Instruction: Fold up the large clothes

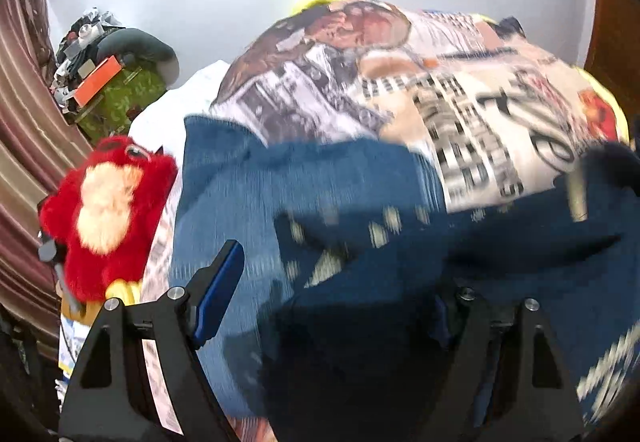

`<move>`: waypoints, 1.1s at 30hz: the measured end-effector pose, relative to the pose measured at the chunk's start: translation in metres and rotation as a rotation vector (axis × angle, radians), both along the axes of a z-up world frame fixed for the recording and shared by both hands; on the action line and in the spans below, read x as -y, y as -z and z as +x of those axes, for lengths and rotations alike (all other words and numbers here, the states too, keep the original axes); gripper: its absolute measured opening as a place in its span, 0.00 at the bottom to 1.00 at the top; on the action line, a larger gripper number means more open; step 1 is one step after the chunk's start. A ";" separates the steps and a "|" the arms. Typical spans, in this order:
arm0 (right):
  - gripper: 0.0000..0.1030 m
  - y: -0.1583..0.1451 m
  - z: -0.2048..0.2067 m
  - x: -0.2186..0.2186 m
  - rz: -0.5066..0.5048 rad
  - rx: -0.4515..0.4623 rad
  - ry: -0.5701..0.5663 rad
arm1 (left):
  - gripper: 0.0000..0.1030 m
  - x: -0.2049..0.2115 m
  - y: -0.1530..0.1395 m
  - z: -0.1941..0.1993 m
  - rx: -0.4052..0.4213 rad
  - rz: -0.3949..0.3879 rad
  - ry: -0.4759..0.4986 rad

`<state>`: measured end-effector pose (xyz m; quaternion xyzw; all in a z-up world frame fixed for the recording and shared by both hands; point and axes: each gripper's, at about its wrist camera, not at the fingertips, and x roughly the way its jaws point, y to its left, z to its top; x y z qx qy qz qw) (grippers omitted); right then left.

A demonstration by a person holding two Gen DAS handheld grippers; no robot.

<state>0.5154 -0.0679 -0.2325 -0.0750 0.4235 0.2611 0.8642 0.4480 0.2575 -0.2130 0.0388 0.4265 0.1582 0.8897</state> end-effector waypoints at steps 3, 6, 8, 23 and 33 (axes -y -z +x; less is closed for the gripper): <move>0.07 -0.013 0.032 0.010 0.024 0.017 0.119 | 0.78 -0.015 -0.018 0.014 0.037 0.023 -0.062; 0.07 -0.031 0.047 0.026 0.114 0.006 0.170 | 0.78 -0.023 -0.042 0.008 0.087 -0.008 -0.070; 0.07 -0.044 0.040 0.030 0.133 0.020 0.154 | 0.78 -0.022 -0.053 -0.002 0.106 -0.032 -0.046; 0.07 -0.018 -0.111 -0.031 0.046 -0.051 -0.202 | 0.85 0.104 -0.031 -0.086 0.024 -0.174 0.292; 0.07 0.033 -0.117 -0.026 -0.097 -0.035 -0.113 | 0.92 0.128 0.041 -0.091 -0.074 -0.213 0.250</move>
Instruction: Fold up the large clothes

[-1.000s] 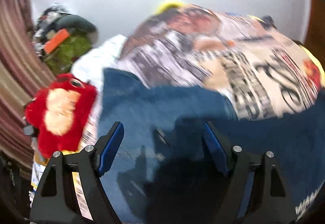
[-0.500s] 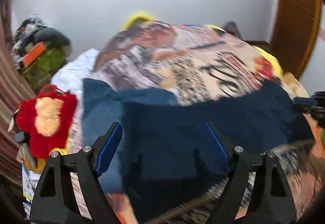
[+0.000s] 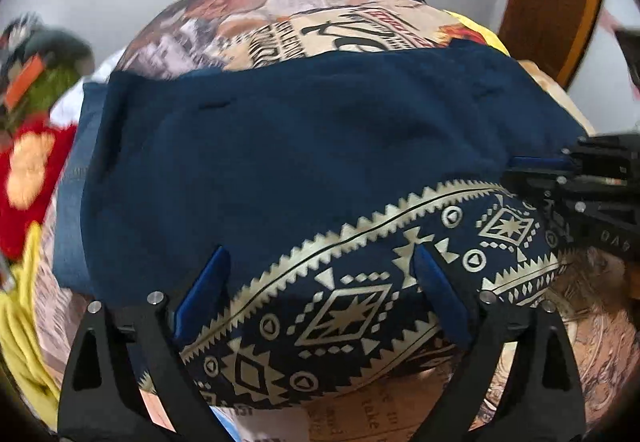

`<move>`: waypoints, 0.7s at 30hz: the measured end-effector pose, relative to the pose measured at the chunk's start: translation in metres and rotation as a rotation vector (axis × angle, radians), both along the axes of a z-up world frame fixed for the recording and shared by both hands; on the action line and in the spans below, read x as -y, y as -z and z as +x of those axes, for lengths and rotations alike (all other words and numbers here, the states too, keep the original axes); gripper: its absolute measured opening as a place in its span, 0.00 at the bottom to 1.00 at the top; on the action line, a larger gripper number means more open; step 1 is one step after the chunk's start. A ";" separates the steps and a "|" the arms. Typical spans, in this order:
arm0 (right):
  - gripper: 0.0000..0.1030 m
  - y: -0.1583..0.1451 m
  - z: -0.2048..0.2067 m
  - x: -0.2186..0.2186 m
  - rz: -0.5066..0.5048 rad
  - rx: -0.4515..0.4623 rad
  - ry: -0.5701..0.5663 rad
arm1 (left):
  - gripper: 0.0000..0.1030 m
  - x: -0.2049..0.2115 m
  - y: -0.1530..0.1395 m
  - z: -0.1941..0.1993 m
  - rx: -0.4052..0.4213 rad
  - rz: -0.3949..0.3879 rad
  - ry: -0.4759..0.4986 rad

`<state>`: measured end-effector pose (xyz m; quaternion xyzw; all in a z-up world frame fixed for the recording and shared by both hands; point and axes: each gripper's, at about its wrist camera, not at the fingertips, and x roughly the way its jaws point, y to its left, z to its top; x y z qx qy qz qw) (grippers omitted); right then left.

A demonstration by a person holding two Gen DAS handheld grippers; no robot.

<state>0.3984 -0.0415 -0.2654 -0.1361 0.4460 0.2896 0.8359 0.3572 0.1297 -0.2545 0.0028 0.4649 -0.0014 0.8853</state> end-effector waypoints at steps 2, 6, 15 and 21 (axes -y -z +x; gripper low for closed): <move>0.07 -0.001 -0.005 0.001 -0.042 0.048 0.007 | 0.94 -0.007 0.004 -0.001 -0.012 -0.034 -0.023; 0.07 -0.002 -0.004 0.005 -0.080 0.082 0.037 | 0.94 -0.017 0.008 -0.010 -0.025 -0.058 -0.057; 0.07 0.002 -0.001 0.040 -0.189 0.142 0.114 | 0.94 -0.048 0.012 -0.048 -0.046 -0.053 -0.158; 0.07 0.000 -0.011 0.058 -0.200 0.178 0.135 | 0.92 -0.091 0.009 -0.086 -0.050 -0.005 -0.333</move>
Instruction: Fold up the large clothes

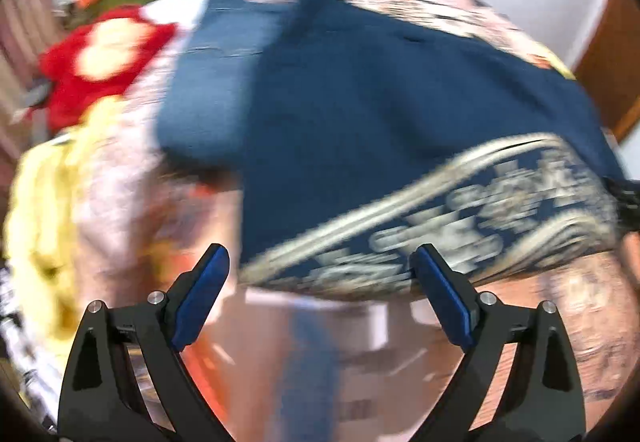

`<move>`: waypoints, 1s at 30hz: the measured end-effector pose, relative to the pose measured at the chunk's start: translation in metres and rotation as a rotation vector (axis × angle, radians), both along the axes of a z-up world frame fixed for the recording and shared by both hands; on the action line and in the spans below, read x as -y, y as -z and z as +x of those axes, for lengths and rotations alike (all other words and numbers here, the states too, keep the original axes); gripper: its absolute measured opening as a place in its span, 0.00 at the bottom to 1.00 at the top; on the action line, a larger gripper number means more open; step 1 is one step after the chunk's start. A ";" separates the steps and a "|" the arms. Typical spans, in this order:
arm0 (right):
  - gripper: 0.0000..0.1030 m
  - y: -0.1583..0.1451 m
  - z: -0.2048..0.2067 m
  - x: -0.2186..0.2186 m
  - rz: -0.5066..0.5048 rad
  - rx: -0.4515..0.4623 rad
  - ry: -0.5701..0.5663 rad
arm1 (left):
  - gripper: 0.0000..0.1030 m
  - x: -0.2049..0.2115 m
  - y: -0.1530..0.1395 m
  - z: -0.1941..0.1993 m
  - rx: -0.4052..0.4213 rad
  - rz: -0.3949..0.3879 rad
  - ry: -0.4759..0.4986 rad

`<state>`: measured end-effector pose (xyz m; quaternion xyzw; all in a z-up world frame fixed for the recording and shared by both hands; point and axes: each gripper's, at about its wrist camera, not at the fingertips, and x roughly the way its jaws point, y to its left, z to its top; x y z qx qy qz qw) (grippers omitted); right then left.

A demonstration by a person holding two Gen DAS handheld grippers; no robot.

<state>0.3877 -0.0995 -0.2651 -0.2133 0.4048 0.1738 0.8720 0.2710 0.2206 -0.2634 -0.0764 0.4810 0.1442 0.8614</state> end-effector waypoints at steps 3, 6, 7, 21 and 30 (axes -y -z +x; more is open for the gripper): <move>0.07 0.002 -0.006 0.009 -0.028 0.029 0.029 | 0.92 -0.027 0.003 -0.026 -0.022 -0.005 -0.076; 0.07 0.006 -0.006 0.032 -0.018 0.002 0.080 | 0.92 -0.044 0.006 -0.052 -0.026 -0.055 -0.119; 0.10 0.009 -0.004 0.041 -0.021 -0.009 0.105 | 0.92 -0.047 0.006 -0.059 -0.021 -0.078 -0.131; 1.00 -0.039 -0.016 0.098 0.210 -0.032 0.203 | 0.92 -0.020 0.021 -0.042 0.097 -0.581 -0.088; 1.00 -0.047 -0.017 0.059 0.348 -0.109 0.111 | 0.92 -0.035 0.051 0.010 0.172 -0.767 -0.159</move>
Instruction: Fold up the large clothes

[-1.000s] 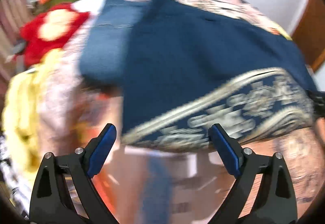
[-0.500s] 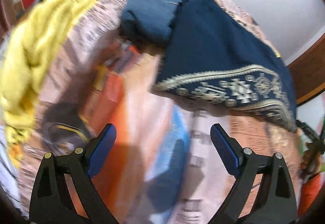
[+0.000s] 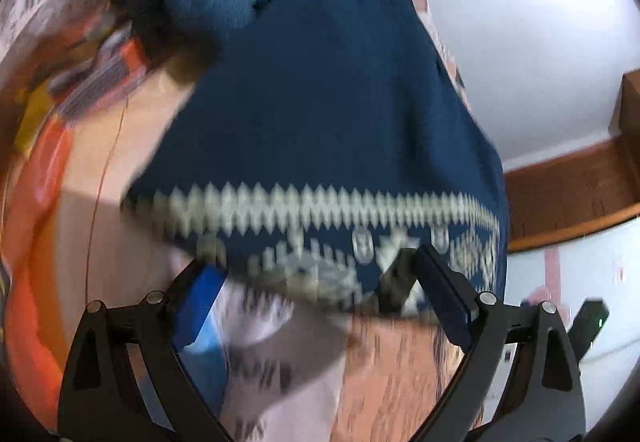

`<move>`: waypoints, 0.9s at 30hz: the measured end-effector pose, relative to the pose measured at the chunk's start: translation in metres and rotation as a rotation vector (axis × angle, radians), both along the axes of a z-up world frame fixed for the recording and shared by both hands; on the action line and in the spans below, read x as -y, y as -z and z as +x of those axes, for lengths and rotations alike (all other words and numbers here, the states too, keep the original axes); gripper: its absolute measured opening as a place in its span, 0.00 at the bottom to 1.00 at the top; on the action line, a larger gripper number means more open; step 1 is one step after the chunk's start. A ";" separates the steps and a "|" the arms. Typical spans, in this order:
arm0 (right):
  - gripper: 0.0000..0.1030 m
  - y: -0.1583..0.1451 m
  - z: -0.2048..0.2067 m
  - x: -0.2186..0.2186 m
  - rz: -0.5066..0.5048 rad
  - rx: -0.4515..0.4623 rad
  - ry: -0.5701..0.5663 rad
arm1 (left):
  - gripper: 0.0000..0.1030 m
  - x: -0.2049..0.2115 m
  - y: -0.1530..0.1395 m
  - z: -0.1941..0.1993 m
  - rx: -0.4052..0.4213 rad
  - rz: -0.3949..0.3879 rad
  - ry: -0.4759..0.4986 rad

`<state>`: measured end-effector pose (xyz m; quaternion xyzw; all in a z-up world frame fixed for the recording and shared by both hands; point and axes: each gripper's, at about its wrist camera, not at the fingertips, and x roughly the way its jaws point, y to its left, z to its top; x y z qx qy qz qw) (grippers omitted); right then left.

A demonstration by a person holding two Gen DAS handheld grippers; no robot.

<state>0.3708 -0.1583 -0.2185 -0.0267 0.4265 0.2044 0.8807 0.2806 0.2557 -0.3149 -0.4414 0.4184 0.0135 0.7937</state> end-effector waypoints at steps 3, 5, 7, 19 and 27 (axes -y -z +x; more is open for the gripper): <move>1.00 0.006 0.007 -0.008 0.012 -0.019 -0.015 | 0.88 -0.006 -0.003 0.018 0.033 0.037 -0.032; 1.00 0.012 0.013 -0.014 0.017 -0.039 -0.020 | 0.81 -0.008 -0.002 0.029 0.040 0.053 -0.050; 1.00 0.017 0.018 -0.017 0.016 -0.055 -0.017 | 0.72 -0.008 -0.004 0.038 0.042 0.091 -0.077; 1.00 -0.002 0.038 -0.024 0.081 -0.069 0.019 | 0.14 0.020 -0.089 0.030 0.169 0.397 -0.186; 1.00 -0.043 0.026 -0.092 0.102 0.034 -0.117 | 0.09 0.008 -0.164 -0.015 0.285 0.510 -0.194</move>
